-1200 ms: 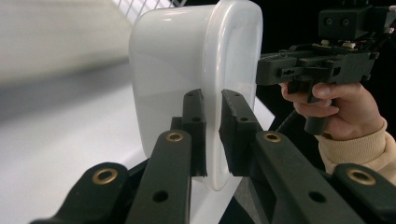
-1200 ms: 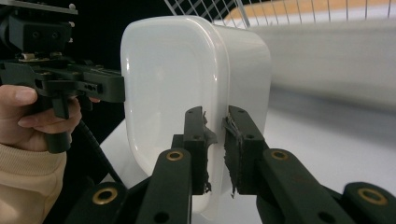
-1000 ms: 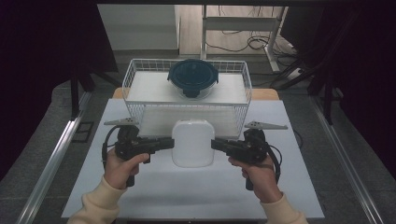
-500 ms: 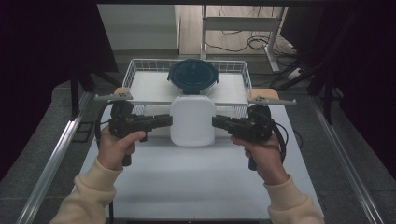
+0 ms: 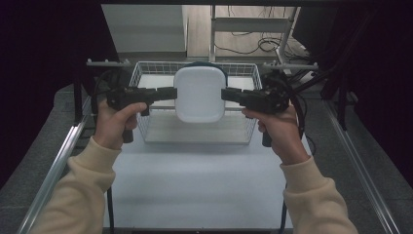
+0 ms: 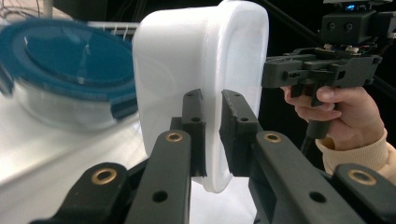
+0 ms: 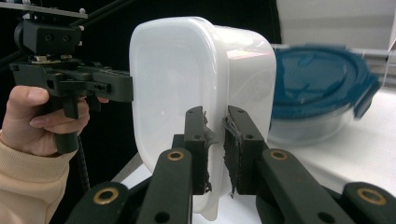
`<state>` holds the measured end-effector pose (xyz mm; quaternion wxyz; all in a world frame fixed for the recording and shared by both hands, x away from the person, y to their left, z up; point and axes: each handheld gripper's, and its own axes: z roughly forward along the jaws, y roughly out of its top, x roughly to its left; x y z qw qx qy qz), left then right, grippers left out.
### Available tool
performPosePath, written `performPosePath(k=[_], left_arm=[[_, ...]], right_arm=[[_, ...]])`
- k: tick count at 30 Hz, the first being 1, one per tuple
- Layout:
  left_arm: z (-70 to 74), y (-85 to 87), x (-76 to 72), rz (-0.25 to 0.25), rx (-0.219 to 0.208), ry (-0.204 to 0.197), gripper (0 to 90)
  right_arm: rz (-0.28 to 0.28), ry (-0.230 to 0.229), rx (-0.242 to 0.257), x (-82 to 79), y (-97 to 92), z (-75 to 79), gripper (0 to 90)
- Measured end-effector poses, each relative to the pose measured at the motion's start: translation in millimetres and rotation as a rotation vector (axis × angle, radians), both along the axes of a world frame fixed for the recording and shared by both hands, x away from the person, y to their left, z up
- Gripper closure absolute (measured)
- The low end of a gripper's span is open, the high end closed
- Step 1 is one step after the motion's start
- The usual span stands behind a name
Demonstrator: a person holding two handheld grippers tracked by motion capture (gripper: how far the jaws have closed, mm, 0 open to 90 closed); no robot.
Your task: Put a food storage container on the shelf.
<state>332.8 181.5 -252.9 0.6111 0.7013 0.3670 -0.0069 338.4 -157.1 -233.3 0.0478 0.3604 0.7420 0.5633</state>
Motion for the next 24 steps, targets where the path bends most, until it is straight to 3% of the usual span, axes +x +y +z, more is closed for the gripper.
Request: performPosePath(k=[10, 18, 24], left_arm=[[22.9, 9.1, 41.0, -0.013, -0.030, 0.049, 80.4], [22.5, 13.0, 72.3, -0.009, -0.045, 0.113, 80.1], [16.5, 13.5, 86.9, -0.006, -0.053, 0.142, 79.9]], right_arm=[[0.002, 0.007, 0.009, 33.5, 6.1, 30.0, 79.7], [-0.009, 0.053, 0.009, 60.9, 10.7, 33.0, 79.7], [-0.013, 0.067, 0.011, 73.8, 11.8, 28.9, 79.6]])
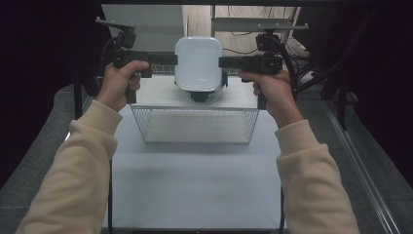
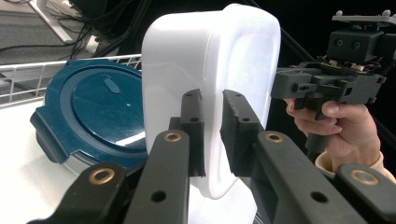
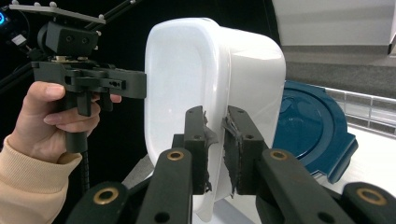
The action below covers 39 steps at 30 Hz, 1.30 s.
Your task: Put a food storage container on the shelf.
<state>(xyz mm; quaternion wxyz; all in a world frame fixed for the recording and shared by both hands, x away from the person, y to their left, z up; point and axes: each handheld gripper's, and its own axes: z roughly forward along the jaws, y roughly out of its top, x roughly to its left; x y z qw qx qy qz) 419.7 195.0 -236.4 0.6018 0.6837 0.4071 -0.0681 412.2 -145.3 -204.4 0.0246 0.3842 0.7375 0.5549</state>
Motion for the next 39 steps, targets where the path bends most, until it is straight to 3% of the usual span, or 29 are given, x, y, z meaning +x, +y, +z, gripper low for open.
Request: performPosePath(k=[4, 7, 14, 17, 23, 29, 30, 33, 35, 37, 39], left_arm=[[-6.4, -1.7, 9.5, 0.017, 0.002, 0.027, 79.8], [-13.6, -2.3, 17.9, 0.026, 0.002, 0.057, 79.7], [-21.5, 0.7, 37.1, 0.039, -0.105, 0.137, 80.5], [-24.2, 0.1, 43.5, 0.050, -0.130, 0.165, 80.3], [-30.7, 0.2, 56.6, 0.079, -0.159, 0.219, 77.6], [-39.9, 1.0, 66.5, 0.090, -0.158, 0.257, 74.2], [-41.9, 2.0, 67.5, 0.085, -0.174, 0.260, 73.6], [-44.2, 2.8, 68.4, 0.080, -0.189, 0.265, 73.1], [-43.5, 0.6, 67.7, 0.082, -0.172, 0.261, 69.6], [-40.2, -0.6, 63.6, 0.101, -0.149, 0.225, 60.0], [-34.4, 1.0, 56.7, 0.149, -0.110, 0.178, 48.4]], right_arm=[[-0.008, 0.028, -0.003, 11.1, 0.4, -5.3, 79.6], [-0.022, 0.084, -0.007, 21.8, 1.5, -11.0, 79.8], [-0.051, 0.180, 0.042, 45.6, -1.3, -18.0, 77.1], [-0.066, 0.214, 0.054, 54.7, -1.7, -20.2, 75.0], [-0.095, 0.294, 0.106, 76.6, -1.0, -28.0, 72.7], [-0.121, 0.340, 0.145, 91.0, -0.2, -38.2, 72.0], [-0.124, 0.348, 0.149, 92.2, 0.3, -39.9, 71.2], [-0.121, 0.346, 0.167, 93.4, -0.6, -42.6, 70.7], [-0.124, 0.338, 0.170, 92.5, -0.1, -42.5, 66.6], [-0.132, 0.300, 0.171, 89.7, 1.4, -41.9, 51.8], [-0.133, 0.218, 0.142, 80.7, 1.5, -38.2, 45.4]])
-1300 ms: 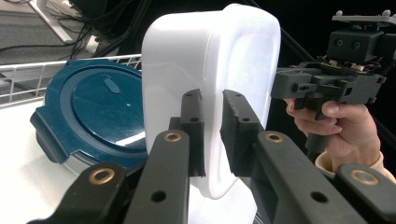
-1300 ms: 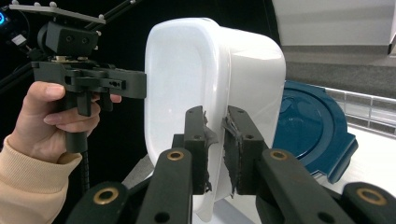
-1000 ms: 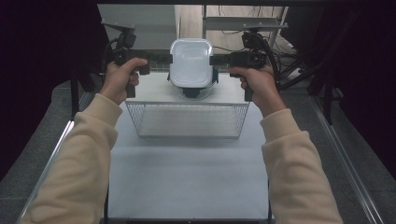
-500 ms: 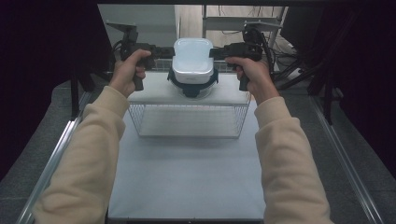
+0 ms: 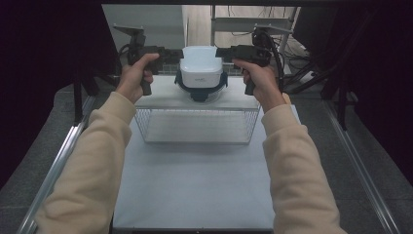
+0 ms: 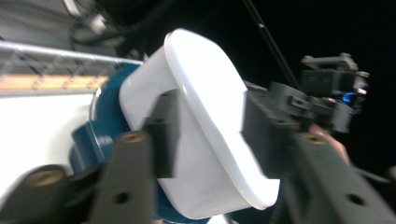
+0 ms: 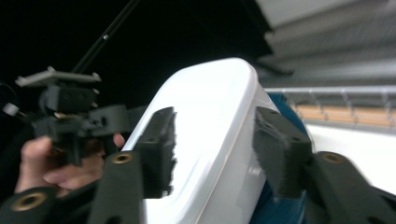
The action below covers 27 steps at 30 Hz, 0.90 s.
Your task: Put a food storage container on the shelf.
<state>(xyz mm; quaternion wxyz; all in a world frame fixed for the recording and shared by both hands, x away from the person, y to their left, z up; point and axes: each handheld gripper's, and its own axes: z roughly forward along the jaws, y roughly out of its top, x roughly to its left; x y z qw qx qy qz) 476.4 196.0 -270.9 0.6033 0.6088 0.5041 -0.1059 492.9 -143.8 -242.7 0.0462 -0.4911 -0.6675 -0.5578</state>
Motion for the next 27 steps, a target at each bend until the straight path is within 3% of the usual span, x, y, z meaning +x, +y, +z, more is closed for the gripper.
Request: performPosePath(k=[1, 3, 6, 10, 15, 19, 24, 27], left_arm=[[4.7, 1.9, -6.1, 0.031, 0.031, -0.035, 43.2], [10.8, 6.1, -17.1, 0.045, 0.068, -0.088, 34.6], [15.9, 9.9, -39.4, 0.051, 0.111, -0.161, 30.9], [11.6, 9.5, -77.1, 0.055, 0.199, -0.231, 28.6], [-3.8, 4.6, -128.1, 0.031, 0.336, -0.313, 27.5], [-30.3, 1.6, -158.5, 0.012, 0.376, -0.323, 26.9], [-73.1, 0.2, -187.2, 0.008, 0.395, -0.289, 26.6], [-108.6, 0.0, -204.0, 0.007, 0.407, -0.261, 26.5]], right_arm=[[0.001, -0.031, -0.017, -4.1, -0.2, 2.2, 40.8], [-0.013, -0.146, -0.067, -20.7, -3.0, 7.1, 33.9], [0.009, -0.227, -0.081, -44.1, -10.9, 9.5, 28.4], [0.047, -0.297, -0.113, -76.4, -28.3, -0.3, 26.1], [0.072, -0.330, -0.207, -115.0, -48.8, -24.8, 25.0], [0.081, -0.368, -0.268, -145.4, -60.8, -46.4, 25.2], [0.102, -0.384, -0.305, -180.1, -67.7, -79.2, 25.6], [0.105, -0.378, -0.324, -199.0, -70.7, -103.3, 25.3]])
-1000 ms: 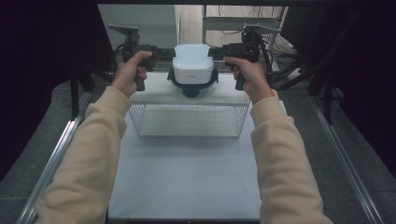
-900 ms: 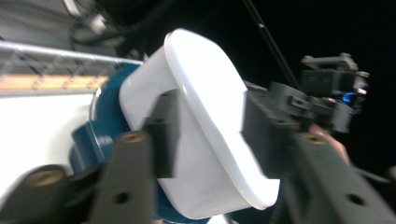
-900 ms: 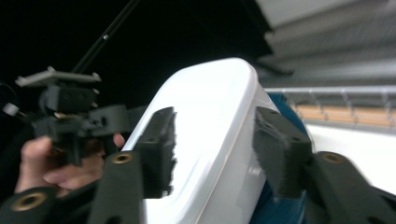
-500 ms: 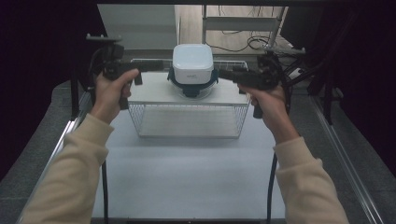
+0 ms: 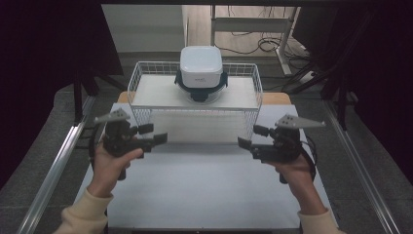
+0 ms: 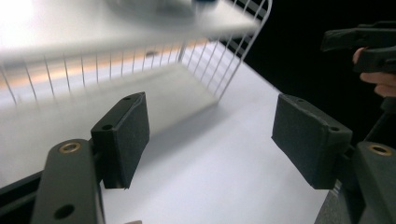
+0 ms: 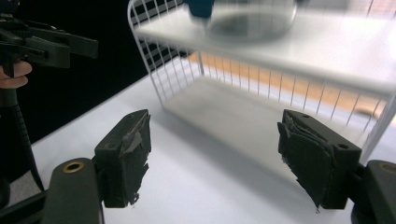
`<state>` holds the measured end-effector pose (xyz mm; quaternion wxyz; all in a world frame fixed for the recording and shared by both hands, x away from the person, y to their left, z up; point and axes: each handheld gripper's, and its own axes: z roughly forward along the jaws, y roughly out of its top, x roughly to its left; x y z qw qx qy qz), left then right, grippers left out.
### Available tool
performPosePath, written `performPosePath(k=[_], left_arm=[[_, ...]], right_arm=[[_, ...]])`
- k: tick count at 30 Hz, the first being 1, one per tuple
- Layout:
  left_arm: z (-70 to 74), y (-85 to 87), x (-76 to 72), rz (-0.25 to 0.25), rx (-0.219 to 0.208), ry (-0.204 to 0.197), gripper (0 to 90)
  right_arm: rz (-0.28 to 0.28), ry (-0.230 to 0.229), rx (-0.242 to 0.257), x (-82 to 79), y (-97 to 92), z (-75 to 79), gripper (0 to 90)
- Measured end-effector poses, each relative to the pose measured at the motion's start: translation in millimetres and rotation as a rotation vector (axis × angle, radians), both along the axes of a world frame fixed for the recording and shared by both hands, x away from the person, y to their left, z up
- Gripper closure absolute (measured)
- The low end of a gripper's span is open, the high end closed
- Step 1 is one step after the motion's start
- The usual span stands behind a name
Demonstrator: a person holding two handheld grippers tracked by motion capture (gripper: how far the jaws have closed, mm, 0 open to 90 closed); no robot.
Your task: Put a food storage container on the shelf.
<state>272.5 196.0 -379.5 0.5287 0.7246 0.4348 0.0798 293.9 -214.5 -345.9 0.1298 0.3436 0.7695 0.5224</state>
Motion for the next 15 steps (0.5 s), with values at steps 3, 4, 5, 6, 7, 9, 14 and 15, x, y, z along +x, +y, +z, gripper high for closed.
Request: performPosePath(k=[3, 4, 5, 6, 7, 9, 14, 15], left_arm=[[-26.8, 1.1, -7.5, 0.007, 0.022, 0.036, 26.3], [-34.6, 1.5, -9.4, 0.013, 0.039, 0.046, 26.2], [-41.3, 2.0, -11.2, 0.021, 0.060, 0.052, 26.2], [-45.7, 2.5, -12.5, 0.027, 0.075, 0.056, 26.2], [-51.9, 3.7, -14.5, 0.036, 0.086, 0.059, 26.2], [-59.1, 5.0, -17.1, 0.033, 0.086, 0.064, 26.0], [-60.0, 4.6, -20.5, 0.035, 0.099, 0.050, 25.0], [-58.8, 4.6, -21.4, 0.034, 0.097, 0.046, 24.8]], right_arm=[[-0.007, 0.023, 0.006, -13.1, -3.3, -26.2, 25.3], [-0.010, 0.035, 0.006, -15.6, -4.0, -33.4, 25.3], [-0.007, 0.053, 0.000, -18.5, -5.0, -42.8, 25.2], [-0.012, 0.064, -0.009, -21.0, -5.6, -51.9, 25.1], [-0.015, 0.069, -0.019, -22.5, -6.1, -58.3, 25.0], [-0.017, 0.093, -0.030, -25.1, -7.1, -73.0, 24.8], [-0.026, 0.089, -0.047, -24.3, -6.2, -76.2, 21.7], [-0.024, 0.081, -0.047, -24.3, -5.6, -75.5, 21.3]])
